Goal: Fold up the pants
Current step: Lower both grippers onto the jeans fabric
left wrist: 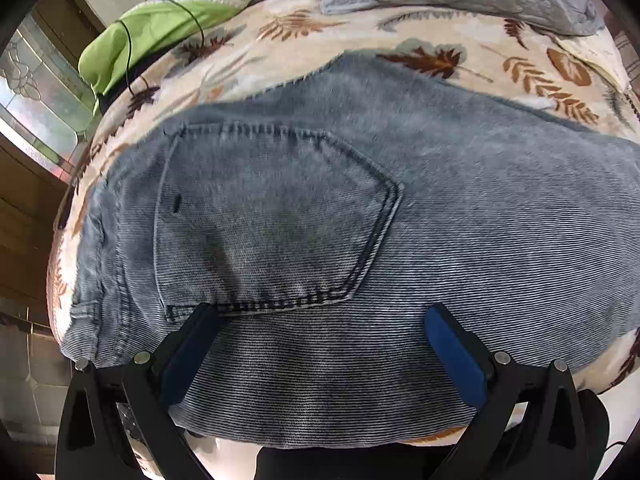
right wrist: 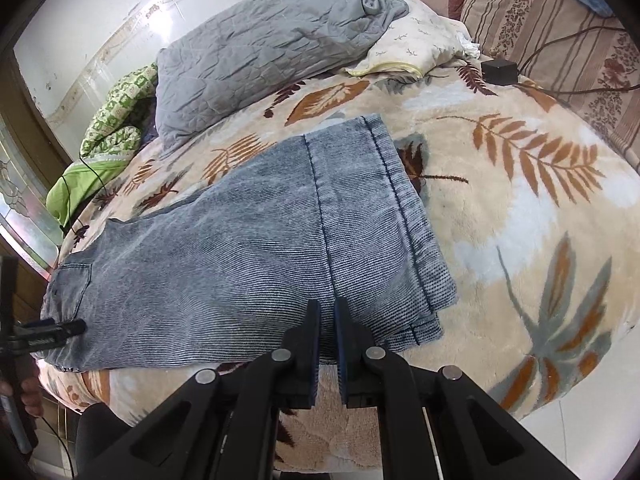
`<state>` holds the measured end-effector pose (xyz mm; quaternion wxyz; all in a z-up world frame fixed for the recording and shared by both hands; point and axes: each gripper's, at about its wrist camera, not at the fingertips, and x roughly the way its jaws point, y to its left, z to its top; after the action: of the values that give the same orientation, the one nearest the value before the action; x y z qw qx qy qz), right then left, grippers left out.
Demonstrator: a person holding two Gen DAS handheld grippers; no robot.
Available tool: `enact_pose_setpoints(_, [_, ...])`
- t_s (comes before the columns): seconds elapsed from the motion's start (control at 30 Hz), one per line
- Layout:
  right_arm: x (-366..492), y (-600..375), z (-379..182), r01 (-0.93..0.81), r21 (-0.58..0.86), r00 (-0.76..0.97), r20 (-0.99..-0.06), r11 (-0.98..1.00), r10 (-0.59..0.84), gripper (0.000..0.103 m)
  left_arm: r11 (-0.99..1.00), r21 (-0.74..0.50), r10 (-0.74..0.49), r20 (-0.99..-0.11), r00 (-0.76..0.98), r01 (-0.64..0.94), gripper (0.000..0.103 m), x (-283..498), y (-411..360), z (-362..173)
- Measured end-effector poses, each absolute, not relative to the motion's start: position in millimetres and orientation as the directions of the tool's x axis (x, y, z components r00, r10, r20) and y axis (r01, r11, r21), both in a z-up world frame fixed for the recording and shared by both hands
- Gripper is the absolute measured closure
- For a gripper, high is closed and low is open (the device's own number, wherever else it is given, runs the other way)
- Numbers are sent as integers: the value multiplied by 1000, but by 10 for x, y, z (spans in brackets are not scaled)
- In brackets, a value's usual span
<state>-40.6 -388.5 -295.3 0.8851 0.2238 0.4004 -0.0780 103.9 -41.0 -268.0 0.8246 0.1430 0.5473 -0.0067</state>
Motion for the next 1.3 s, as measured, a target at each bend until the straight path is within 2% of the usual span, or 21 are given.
enact_pose_setpoints(0.4, [-397,-3873,-2952,325,323,665,-746,889,28,93,964,190,87,-889,450,189,0,950,-340,-2718])
enact_pose_setpoints(1.3, [-395,-3847,-2944,332,302,657,-754,893,11,93,951,204,88,-900,426,233,0,920,-366,-2716])
